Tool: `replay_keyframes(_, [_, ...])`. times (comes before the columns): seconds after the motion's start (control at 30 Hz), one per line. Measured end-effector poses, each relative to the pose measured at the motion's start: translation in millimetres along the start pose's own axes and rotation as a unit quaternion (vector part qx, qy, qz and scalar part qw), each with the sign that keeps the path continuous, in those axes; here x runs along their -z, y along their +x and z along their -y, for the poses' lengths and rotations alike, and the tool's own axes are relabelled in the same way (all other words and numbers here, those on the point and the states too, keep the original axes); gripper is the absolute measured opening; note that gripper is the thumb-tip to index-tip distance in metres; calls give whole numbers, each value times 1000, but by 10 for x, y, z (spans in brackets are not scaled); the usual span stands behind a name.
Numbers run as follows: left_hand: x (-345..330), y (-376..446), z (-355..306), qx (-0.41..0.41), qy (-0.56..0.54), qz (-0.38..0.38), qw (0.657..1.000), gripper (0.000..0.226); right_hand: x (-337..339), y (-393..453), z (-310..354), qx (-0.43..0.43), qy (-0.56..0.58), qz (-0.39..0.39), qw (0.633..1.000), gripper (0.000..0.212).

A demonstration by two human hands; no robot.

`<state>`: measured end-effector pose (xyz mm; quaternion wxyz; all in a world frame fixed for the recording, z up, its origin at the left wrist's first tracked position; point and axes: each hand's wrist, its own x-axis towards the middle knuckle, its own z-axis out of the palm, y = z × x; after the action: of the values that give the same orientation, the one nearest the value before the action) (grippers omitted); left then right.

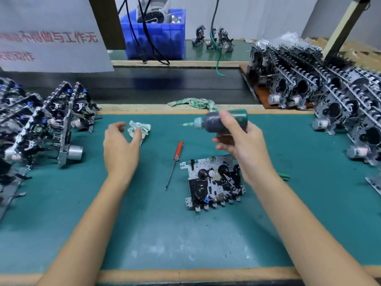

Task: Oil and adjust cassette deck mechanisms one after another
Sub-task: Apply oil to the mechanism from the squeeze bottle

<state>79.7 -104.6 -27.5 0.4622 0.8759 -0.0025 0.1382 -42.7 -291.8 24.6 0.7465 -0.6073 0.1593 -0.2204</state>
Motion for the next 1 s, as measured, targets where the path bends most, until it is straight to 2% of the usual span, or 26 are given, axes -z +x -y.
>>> replay_keyframes(0.1, [-94, 217, 96, 52, 38, 33, 997, 51, -277, 237, -57, 28, -93, 23, 995, 16])
replay_keyframes(0.27, [-150, 287, 119, 26, 58, 41, 997, 27, -559, 477, -191, 21, -177, 47, 983, 24])
replay_keyframes(0.3, [-135, 278, 117, 26, 38, 47, 998, 22, -584, 499, -205, 15, -179, 53, 982, 23])
replay_keyframes(0.37, [-91, 237, 82, 40, -82, 92, 992, 20, -604, 522, -217, 8, -171, 66, 983, 20])
replay_keyframes(0.43, [-24, 159, -20, 70, -222, 136, 963, 31, -587, 522, -213, 4, -163, 72, 984, 19])
replay_keyframes(0.5, [14, 107, -88, 102, -311, 160, 931, 38, -539, 508, -202, 0, -151, 72, 986, 15])
replay_keyframes(0.57, [34, 86, -134, 149, -384, 184, 892, 34, -465, 488, -177, 5, -139, 77, 987, 11])
replay_keyframes(0.63, [37, 75, -144, 184, -444, 221, 849, 36, -376, 463, -134, 17, -141, 92, 986, 11])
replay_keyframes(0.7, [46, 34, -157, 177, -450, 263, 835, 44, -283, 437, -86, 25, -153, 111, 982, 12])
replay_keyframes(0.8, [18, -18, -193, 158, -436, 265, 845, 46, -157, 386, -26, 16, -160, 126, 979, 16])
replay_keyframes(0.9, [10, -76, -281, 125, -416, 264, 861, 8, -43, 325, 15, 22, -176, 136, 975, 19])
replay_keyframes(0.97, [11, -90, -311, 92, -374, 252, 888, 15, 26, 283, 42, 32, -205, 146, 967, 17])
replay_keyframes(1.0, [10, -88, -323, 66, -343, 236, 907, 11, 60, 266, 53, 38, -222, 153, 962, 18])
